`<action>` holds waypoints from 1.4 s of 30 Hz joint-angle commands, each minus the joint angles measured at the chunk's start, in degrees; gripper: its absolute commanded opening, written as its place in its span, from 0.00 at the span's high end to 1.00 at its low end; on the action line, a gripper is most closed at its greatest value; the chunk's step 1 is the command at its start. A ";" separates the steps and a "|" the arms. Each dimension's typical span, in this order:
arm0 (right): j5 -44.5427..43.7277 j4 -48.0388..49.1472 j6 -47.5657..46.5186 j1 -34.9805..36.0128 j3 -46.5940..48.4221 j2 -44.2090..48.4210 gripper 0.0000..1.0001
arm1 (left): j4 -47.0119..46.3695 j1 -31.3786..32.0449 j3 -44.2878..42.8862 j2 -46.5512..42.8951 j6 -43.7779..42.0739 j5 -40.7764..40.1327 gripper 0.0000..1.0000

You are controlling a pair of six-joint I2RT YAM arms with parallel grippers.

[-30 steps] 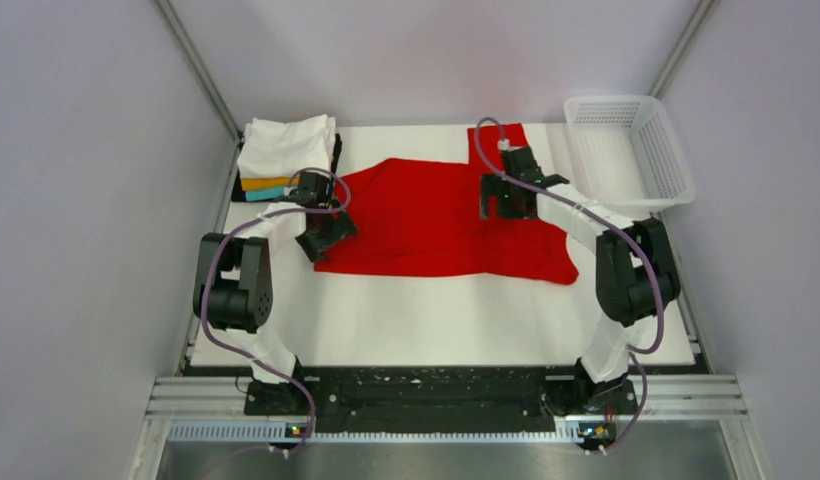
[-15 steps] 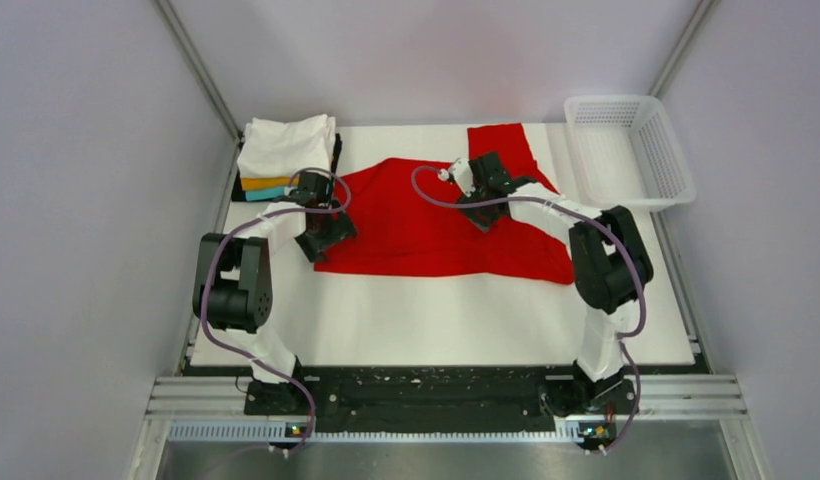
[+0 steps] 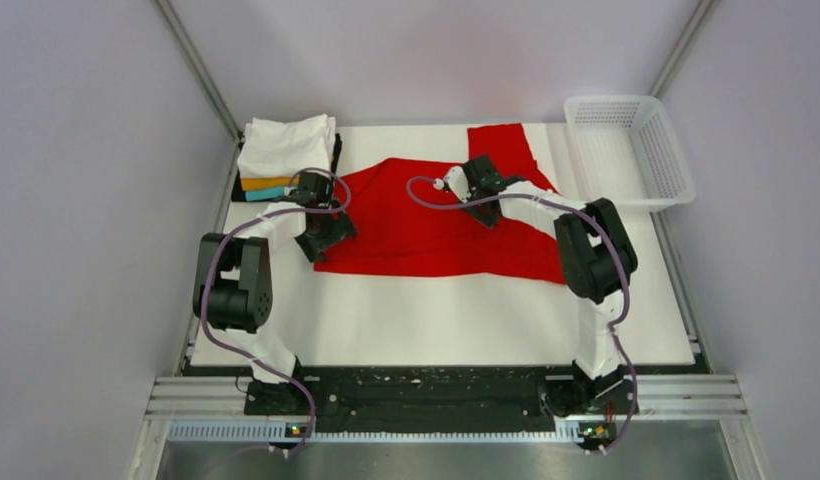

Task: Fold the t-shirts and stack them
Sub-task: Fold the flattened tshirt in 1/3 of the way

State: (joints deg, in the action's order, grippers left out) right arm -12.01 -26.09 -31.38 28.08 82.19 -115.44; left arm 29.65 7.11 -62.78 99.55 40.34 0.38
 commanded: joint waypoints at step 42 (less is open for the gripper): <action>-3.53 11.51 64.38 -2.06 4.51 4.32 0.03 | -0.61 -0.17 0.65 -0.06 -1.79 3.95 0.10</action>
State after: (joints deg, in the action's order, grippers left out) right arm -17.37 -13.08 35.66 26.41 91.37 -120.77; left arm 29.08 6.96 -62.57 99.55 39.00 3.01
